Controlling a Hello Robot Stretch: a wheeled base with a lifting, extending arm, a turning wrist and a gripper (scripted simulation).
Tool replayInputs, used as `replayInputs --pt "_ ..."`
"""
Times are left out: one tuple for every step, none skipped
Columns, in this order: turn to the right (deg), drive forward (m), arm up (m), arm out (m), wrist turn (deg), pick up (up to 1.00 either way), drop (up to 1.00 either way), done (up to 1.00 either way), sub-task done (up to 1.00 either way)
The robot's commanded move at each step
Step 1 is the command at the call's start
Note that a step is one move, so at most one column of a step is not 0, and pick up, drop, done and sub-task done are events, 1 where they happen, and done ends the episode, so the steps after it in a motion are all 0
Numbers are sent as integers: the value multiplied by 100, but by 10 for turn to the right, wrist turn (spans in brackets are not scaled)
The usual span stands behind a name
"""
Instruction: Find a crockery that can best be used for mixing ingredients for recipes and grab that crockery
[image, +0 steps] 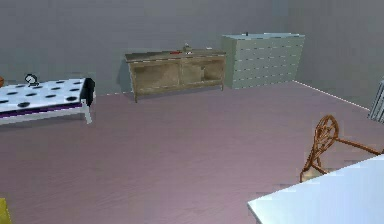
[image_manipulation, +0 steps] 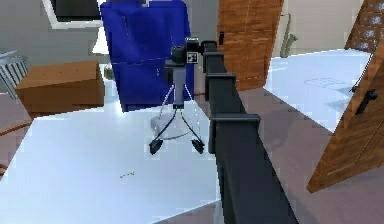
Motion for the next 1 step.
replayInputs --pt "0 0 0 0 450 0 0 0 0"
